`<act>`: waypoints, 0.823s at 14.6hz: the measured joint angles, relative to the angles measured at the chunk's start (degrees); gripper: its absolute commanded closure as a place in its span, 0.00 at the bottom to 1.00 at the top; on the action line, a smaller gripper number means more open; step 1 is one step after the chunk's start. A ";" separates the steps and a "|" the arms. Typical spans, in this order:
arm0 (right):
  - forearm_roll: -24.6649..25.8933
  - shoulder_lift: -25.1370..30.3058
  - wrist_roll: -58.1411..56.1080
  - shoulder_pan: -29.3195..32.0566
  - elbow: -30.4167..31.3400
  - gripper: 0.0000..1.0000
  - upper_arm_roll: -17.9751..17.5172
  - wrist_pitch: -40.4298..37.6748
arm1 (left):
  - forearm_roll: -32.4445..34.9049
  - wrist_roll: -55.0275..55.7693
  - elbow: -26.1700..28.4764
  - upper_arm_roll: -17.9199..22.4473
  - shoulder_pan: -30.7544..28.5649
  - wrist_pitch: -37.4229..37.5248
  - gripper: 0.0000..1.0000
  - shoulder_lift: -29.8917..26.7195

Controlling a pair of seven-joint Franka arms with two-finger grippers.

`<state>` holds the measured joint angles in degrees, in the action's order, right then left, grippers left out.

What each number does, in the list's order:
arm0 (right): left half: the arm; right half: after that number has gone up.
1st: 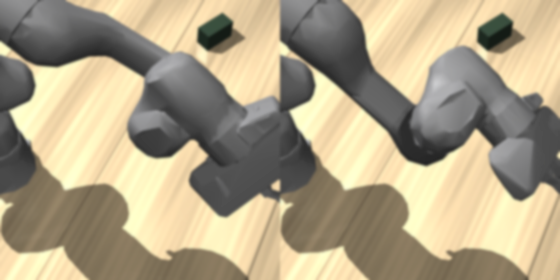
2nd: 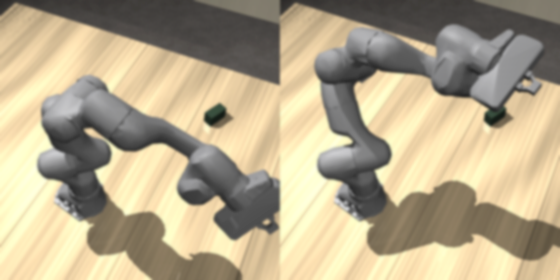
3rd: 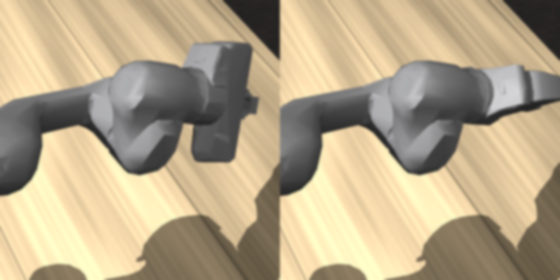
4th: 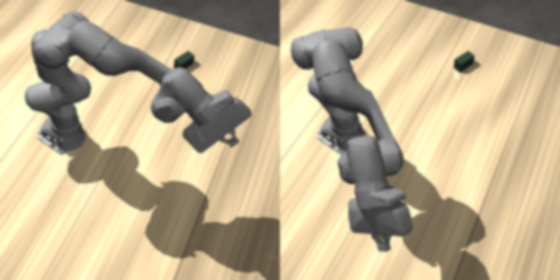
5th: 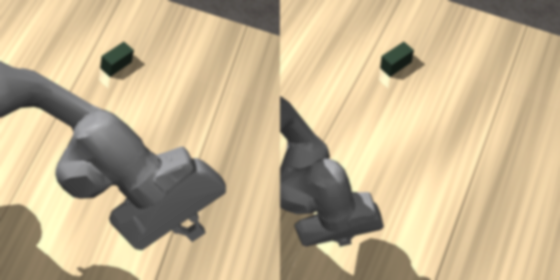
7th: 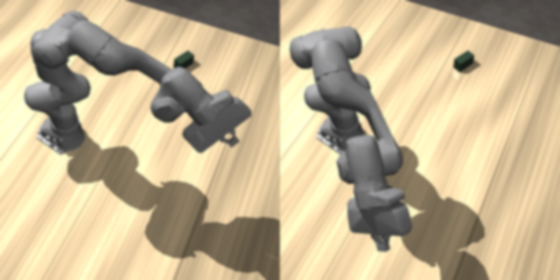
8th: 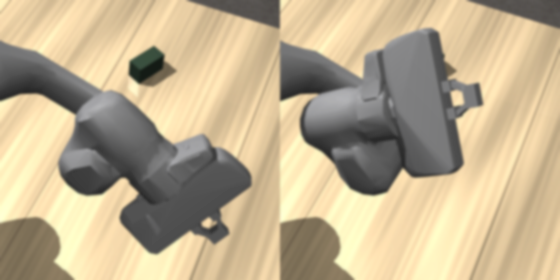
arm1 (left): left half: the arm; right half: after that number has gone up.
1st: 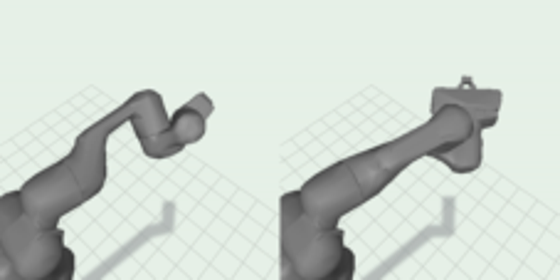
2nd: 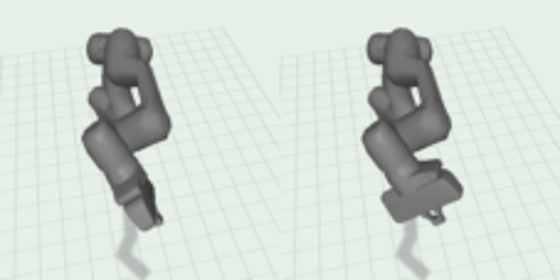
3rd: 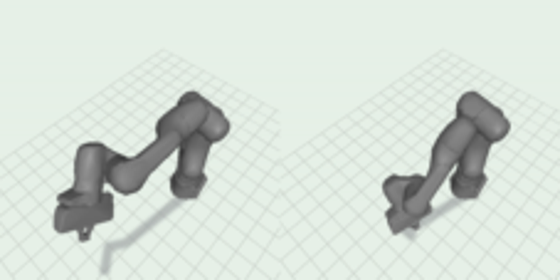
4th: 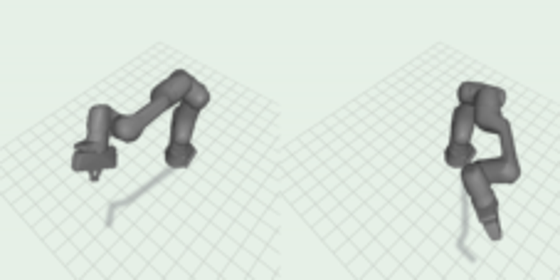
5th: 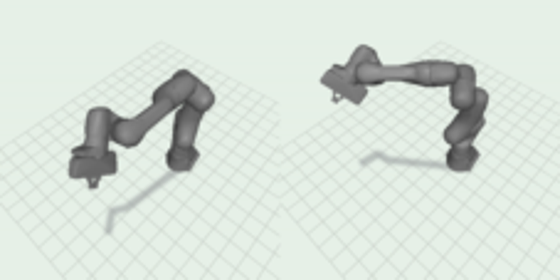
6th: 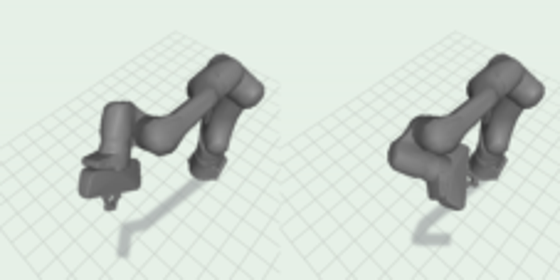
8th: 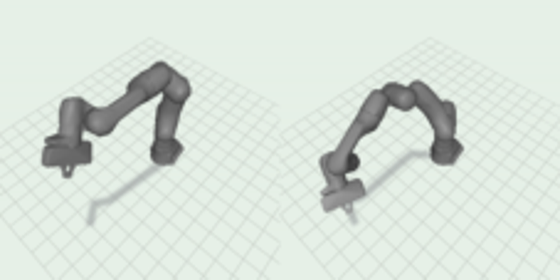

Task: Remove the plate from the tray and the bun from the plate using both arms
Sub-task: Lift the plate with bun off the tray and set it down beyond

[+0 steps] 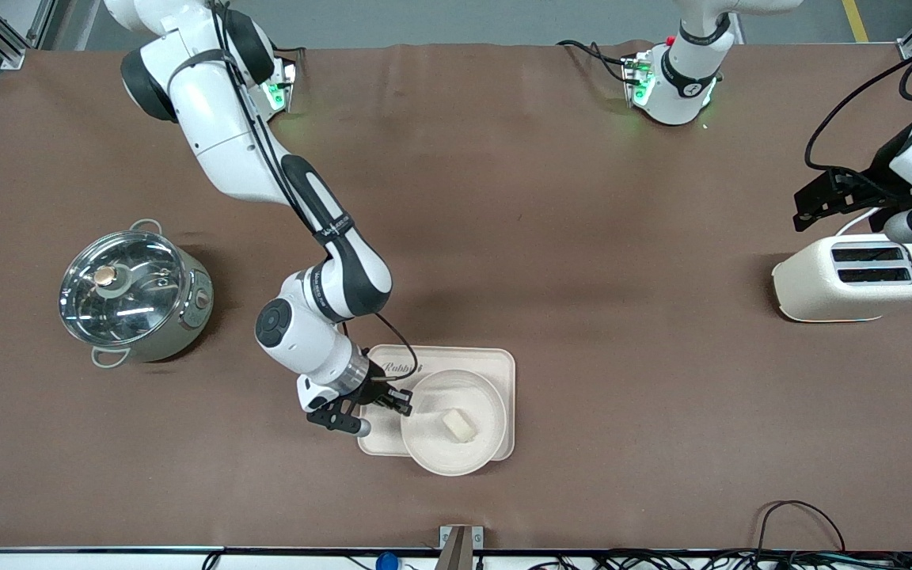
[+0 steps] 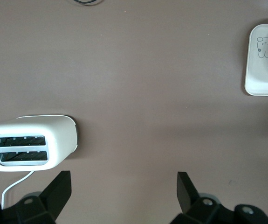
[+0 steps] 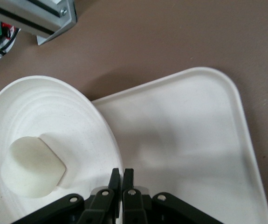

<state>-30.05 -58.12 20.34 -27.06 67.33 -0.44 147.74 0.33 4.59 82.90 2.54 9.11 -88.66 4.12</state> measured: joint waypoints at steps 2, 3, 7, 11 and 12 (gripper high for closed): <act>0.00 0.40 0.00 -1.78 0.47 0.99 -0.09 -0.28 | 0.00 0.00 0.00 -0.01 0.01 0.00 0.00 0.00; 0.01 1.08 0.00 -2.87 1.35 0.99 -0.09 -0.29 | 0.00 0.00 0.00 -0.02 0.01 0.00 0.00 0.00; 0.04 7.85 -0.45 -5.27 8.70 0.99 -0.07 -3.03 | 0.00 0.00 -0.02 -0.05 0.01 0.00 0.00 0.00; 0.05 20.48 -5.40 -5.31 24.96 1.00 0.07 -5.77 | 0.00 0.00 -0.04 -0.10 0.02 0.02 0.00 0.00; 0.05 23.49 -6.27 -5.35 29.55 1.00 0.04 -5.76 | 0.00 0.00 -0.04 -0.10 0.02 0.06 0.00 0.00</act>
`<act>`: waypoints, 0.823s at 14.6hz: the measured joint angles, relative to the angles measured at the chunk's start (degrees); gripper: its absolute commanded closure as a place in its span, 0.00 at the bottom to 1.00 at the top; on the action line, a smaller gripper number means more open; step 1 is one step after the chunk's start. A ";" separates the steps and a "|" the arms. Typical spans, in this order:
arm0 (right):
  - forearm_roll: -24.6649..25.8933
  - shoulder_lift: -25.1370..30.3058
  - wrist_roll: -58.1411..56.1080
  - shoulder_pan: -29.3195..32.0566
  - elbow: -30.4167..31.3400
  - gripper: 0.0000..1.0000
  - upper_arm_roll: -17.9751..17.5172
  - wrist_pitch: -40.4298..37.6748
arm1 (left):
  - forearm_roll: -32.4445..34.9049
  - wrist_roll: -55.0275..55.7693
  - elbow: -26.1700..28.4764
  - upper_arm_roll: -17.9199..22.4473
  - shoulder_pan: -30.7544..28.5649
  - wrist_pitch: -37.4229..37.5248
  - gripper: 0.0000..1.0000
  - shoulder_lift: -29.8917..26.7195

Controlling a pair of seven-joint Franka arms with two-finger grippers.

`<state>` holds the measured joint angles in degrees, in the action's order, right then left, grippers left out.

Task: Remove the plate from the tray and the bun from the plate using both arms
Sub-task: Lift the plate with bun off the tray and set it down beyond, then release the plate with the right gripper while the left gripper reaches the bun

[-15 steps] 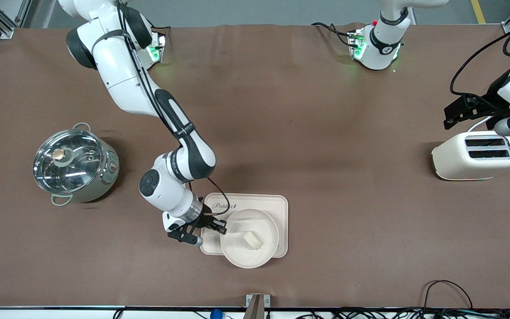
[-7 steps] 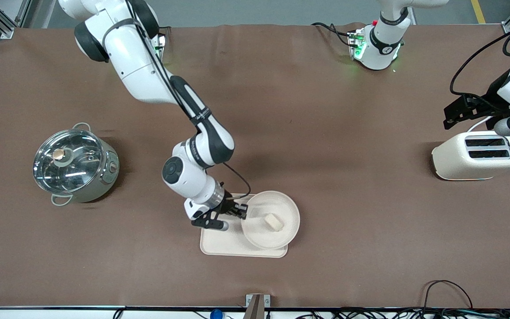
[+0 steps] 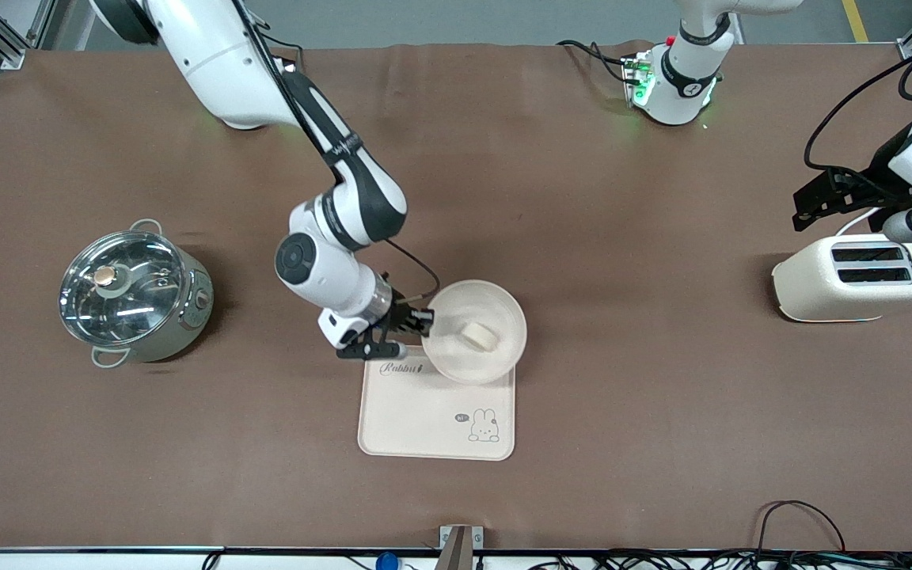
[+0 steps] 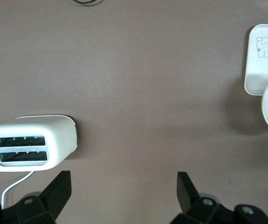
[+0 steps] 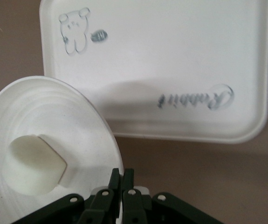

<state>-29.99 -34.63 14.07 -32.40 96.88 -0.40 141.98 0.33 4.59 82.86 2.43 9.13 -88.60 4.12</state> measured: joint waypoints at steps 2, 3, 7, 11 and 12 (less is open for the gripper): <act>0.00 4.46 -1.46 -0.41 8.25 1.00 -0.09 1.39 | 0.00 0.00 0.00 -0.02 0.02 0.31 0.00 0.00; 0.00 5.85 -2.71 -0.65 12.03 1.00 -0.20 3.64 | 0.00 0.00 0.01 -0.05 0.03 0.93 0.00 0.00; 0.00 6.75 -5.04 -1.11 20.06 1.00 -1.32 12.40 | 0.00 0.00 0.14 -0.65 0.04 4.32 0.00 0.02; -0.41 6.31 -5.03 -2.17 20.86 0.99 -2.67 15.90 | -0.46 5.90 1.94 -3.95 -0.02 4.59 0.00 -0.04; -0.51 5.84 -5.02 -2.26 20.87 0.99 -2.97 16.82 | -1.48 10.33 3.34 -5.68 -0.04 2.87 0.00 -0.05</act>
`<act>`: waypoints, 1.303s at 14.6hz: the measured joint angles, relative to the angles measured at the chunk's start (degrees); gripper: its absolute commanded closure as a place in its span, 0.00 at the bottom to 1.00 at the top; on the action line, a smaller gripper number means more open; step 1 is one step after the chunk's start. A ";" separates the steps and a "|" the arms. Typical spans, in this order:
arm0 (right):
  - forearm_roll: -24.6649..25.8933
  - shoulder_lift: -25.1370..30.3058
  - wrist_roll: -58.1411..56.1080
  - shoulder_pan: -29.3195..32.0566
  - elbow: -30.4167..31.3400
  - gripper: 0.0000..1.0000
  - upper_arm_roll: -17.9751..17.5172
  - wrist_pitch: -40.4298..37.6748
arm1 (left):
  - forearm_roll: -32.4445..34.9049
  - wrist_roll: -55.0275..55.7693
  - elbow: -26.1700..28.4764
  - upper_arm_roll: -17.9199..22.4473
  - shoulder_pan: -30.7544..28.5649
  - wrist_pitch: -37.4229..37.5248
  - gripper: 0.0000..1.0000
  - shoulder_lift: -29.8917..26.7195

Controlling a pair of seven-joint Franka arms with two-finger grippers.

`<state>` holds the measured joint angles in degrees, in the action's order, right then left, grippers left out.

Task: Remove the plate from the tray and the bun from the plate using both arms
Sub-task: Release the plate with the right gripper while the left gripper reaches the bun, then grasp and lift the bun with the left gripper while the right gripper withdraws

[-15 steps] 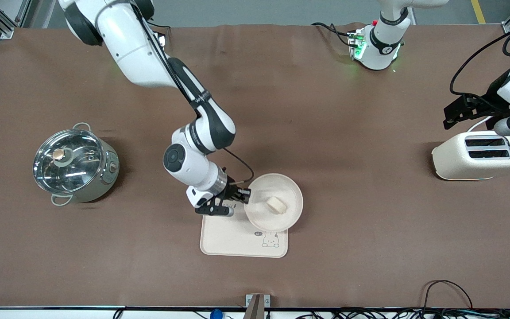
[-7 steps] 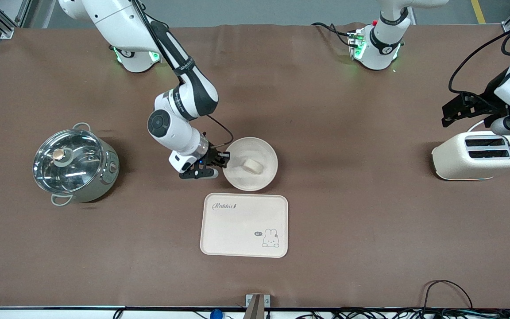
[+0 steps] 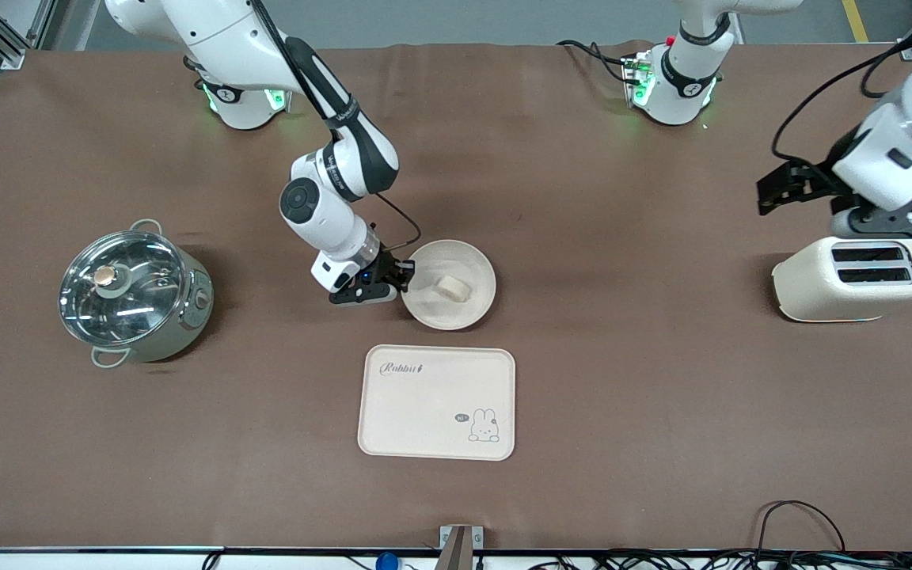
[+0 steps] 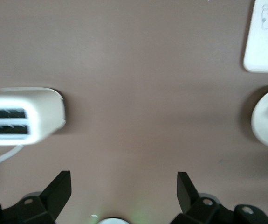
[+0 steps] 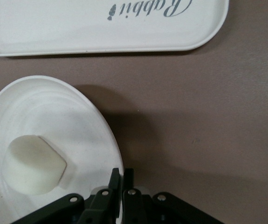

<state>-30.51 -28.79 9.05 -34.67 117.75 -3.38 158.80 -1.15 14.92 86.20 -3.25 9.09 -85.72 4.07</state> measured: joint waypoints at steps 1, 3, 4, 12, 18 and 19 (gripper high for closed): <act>-0.02 -0.50 0.00 -0.04 0.00 0.98 -0.11 0.59 | -1.10 4.63 1.79 -2.03 0.07 -2.84 0.00 0.05; -0.07 -1.05 0.00 0.01 -0.09 0.88 -0.04 1.24 | -2.58 15.16 4.81 -7.01 0.27 -8.46 0.00 0.88; -0.12 -1.13 0.00 0.09 -0.20 0.41 0.03 1.32 | -2.79 21.36 5.70 -10.06 0.39 -11.16 0.00 1.97; -0.75 0.47 0.05 1.07 -2.98 0.00 1.11 -2.10 | 0.51 56.73 7.07 -18.37 8.59 -43.52 0.00 22.17; 5.90 16.00 -0.79 7.22 -5.41 0.00 11.06 -25.17 | 2.10 72.00 6.76 -18.18 15.04 -62.98 0.00 36.19; 10.33 18.18 -0.81 7.43 -6.68 0.00 13.63 -30.76 | 2.24 73.86 6.73 -17.82 16.79 -65.36 0.00 37.60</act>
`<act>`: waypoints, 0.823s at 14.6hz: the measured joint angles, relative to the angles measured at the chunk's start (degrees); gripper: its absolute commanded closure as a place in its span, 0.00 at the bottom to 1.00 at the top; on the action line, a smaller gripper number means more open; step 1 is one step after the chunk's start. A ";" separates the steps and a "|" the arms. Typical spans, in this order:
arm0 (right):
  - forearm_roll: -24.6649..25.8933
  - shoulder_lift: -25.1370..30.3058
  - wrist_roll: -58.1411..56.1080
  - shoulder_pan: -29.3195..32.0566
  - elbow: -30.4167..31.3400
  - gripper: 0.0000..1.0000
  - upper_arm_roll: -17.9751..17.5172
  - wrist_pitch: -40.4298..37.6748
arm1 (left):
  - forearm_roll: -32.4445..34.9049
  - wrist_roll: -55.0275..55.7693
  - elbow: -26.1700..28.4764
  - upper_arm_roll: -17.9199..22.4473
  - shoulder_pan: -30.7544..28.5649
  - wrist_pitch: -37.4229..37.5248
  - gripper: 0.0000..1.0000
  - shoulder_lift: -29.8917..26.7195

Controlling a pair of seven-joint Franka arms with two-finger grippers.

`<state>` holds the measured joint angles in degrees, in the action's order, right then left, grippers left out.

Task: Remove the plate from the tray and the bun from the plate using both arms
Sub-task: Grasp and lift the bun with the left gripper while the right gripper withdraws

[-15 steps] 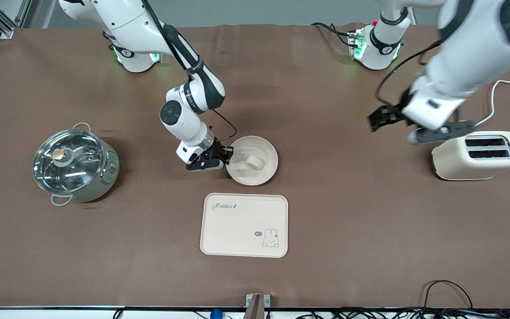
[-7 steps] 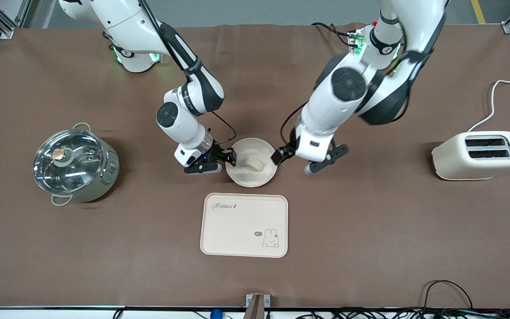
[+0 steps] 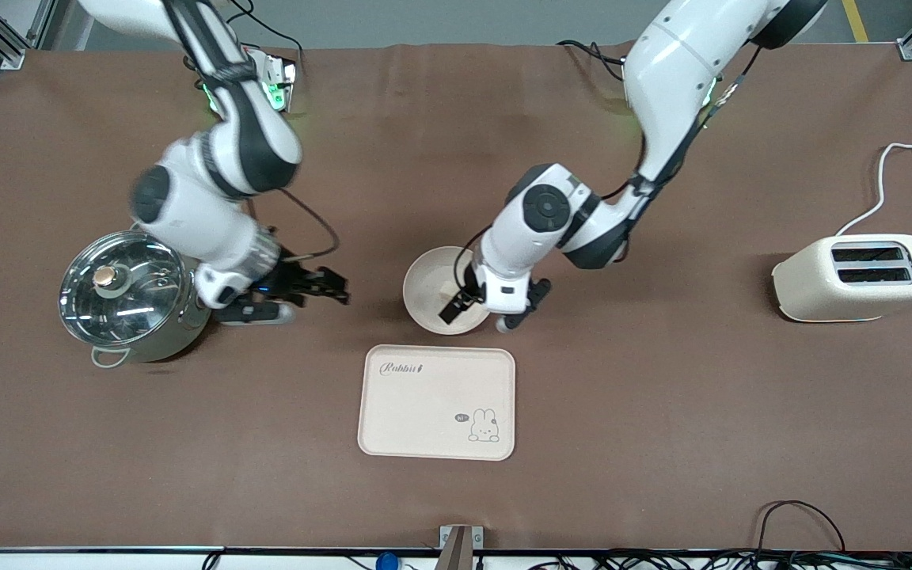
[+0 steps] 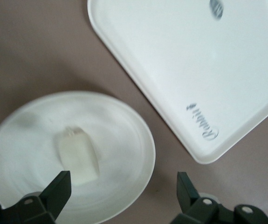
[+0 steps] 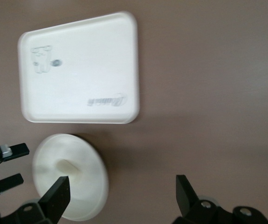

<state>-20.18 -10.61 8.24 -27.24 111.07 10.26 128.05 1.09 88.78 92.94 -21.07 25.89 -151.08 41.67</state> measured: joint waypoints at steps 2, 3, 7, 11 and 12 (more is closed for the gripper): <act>6.59 2.57 -0.01 0.12 -5.26 0.00 4.84 -12.92 | 0.06 2.30 0.00 0.92 2.60 -2.96 0.00 2.15; 8.09 3.07 -0.08 0.18 -8.48 0.00 6.98 -18.54 | 0.06 2.59 0.00 1.28 3.22 -3.57 0.00 2.90; 11.64 3.24 -4.73 0.39 -16.71 0.00 13.20 -29.78 | 0.51 2.61 0.31 2.16 3.33 -3.71 0.00 3.88; 12.97 3.23 -8.88 0.42 -17.73 0.00 16.65 -30.32 | 4.13 2.71 1.66 2.78 3.31 -3.88 0.03 3.90; 13.62 3.39 -10.16 0.45 -18.46 0.00 17.63 -30.34 | 5.00 2.72 2.25 2.78 3.32 -4.22 0.12 3.90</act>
<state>-6.56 -7.23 -1.92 -26.79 92.61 27.89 97.71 6.09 91.50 95.19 -18.29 29.20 -155.30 45.57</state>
